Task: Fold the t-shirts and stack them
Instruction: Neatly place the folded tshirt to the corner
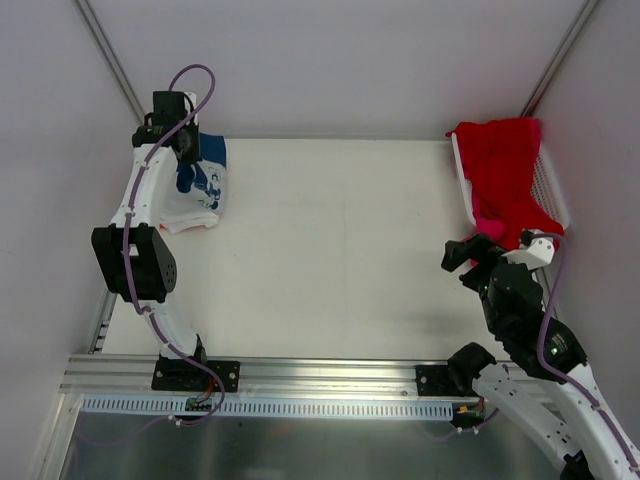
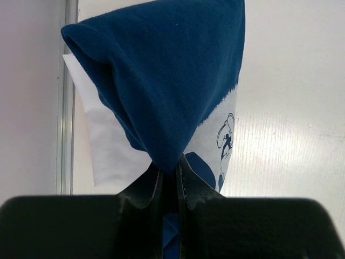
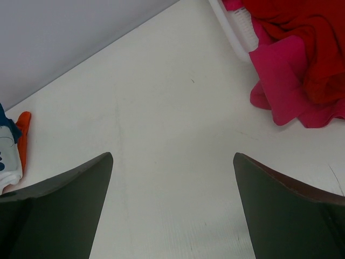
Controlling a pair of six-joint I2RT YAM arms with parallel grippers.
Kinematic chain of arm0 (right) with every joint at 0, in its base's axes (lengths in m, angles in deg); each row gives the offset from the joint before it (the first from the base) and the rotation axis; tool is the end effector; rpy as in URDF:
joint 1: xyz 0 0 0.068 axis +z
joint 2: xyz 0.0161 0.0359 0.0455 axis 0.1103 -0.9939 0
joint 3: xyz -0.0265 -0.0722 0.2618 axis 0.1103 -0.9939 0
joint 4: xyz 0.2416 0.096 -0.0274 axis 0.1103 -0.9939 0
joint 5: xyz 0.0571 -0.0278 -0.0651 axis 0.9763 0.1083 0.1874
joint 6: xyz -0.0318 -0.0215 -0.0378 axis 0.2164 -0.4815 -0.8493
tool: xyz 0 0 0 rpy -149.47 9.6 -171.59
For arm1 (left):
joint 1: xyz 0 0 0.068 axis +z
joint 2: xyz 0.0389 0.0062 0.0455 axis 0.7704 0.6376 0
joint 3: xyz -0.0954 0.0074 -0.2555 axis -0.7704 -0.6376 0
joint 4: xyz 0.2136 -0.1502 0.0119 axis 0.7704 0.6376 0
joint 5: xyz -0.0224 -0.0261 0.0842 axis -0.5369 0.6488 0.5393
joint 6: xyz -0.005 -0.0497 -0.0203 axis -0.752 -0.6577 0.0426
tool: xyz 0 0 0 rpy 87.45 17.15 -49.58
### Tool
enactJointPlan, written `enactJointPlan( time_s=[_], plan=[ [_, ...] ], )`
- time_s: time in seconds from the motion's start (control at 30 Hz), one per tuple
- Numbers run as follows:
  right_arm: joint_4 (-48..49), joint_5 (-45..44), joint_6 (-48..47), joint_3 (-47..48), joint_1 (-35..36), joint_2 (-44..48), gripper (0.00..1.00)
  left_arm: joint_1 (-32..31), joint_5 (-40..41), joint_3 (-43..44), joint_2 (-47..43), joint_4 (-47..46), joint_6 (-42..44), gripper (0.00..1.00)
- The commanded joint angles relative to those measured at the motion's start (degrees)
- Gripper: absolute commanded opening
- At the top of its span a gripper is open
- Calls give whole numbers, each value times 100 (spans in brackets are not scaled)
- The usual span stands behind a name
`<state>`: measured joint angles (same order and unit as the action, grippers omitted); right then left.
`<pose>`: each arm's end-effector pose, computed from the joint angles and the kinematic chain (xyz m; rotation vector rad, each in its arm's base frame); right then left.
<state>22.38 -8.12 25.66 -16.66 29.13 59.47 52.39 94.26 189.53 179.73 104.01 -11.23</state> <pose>0.0768 0.0275 0.3426 0.2785 1.7419 0.1374 0.4186 0.0191 0.3583 -0.0254 2.2151 0.1988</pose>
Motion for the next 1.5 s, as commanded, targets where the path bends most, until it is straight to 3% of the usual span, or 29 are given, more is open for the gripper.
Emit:
enactJointPlan(
  time_s=[0.0, 0.7, 0.83, 1.33, 1.37, 1.47],
  plan=[
    [236, 49, -123, 34, 4, -92, 99, 72, 198, -78, -107, -237, 196, 0],
    [236, 137, -378, -62, -13, -145, 99, 257, 1982, -896, 245, -914, 558, 0],
    [228, 128, -369, -133, -4, -128, 99, 424, 1930, -896, 368, -940, 408, 0],
    [245, 93, -360, -309, -66, -145, 100, 1338, 551, -694, 948, -931, -673, 0],
    [245, 93, -369, -309, -66, -171, 99, 1434, 532, -676, 1035, -931, -804, 2],
    [237, 93, -395, -282, -83, -224, 100, 1584, 392, -623, 1220, -940, -972, 23]
  ],
)
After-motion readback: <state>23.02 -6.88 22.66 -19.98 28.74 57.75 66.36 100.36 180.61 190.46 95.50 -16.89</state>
